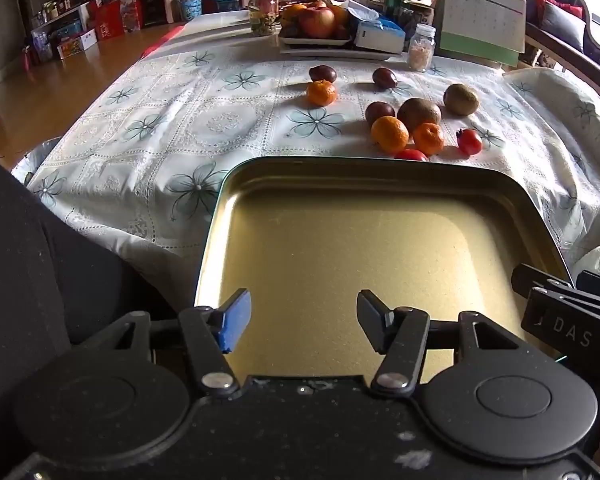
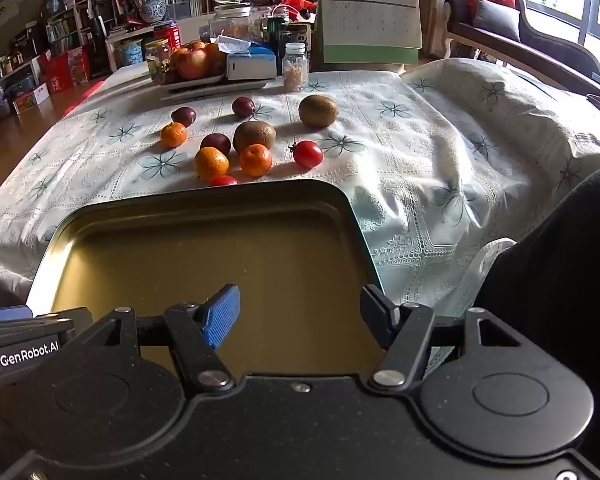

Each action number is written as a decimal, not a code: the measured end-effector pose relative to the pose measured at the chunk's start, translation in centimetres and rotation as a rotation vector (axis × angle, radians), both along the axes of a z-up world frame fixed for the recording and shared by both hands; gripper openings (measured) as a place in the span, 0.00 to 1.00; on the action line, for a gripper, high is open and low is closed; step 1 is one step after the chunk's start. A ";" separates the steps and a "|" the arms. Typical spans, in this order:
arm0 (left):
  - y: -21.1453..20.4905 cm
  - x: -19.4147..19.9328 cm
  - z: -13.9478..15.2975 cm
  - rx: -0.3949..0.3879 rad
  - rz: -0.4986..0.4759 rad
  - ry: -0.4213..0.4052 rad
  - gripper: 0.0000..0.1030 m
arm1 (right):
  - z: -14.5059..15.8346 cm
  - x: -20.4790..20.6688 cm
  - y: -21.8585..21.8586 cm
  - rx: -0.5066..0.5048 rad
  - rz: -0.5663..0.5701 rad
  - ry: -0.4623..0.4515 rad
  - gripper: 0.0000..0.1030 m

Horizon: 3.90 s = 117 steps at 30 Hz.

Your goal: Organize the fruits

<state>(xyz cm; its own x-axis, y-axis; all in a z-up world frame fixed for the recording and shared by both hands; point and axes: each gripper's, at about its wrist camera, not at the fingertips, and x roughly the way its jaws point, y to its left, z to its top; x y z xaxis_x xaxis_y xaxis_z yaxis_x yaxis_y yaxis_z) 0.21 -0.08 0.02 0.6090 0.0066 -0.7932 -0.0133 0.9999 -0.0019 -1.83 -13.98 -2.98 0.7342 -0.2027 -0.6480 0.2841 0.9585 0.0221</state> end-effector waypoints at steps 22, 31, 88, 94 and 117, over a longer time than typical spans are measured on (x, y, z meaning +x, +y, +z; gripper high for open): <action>-0.5 0.1 -0.5 0.013 -0.030 -0.001 0.59 | -0.2 0.0 0.1 -0.005 0.007 -0.001 0.66; -0.6 0.1 -0.7 0.012 -0.035 0.003 0.59 | 0.0 0.1 0.2 -0.007 0.018 0.001 0.66; -1.0 0.2 -1.0 0.024 -0.055 0.022 0.55 | 0.2 -0.1 0.8 -0.006 0.042 -0.002 0.66; -1.0 0.3 -1.0 0.022 -0.054 0.024 0.55 | 0.3 0.1 2.1 -0.079 0.078 0.025 0.67; -0.1 1.4 -0.9 -0.062 -0.086 0.219 0.51 | -0.2 2.2 1.1 -0.005 0.118 0.307 0.62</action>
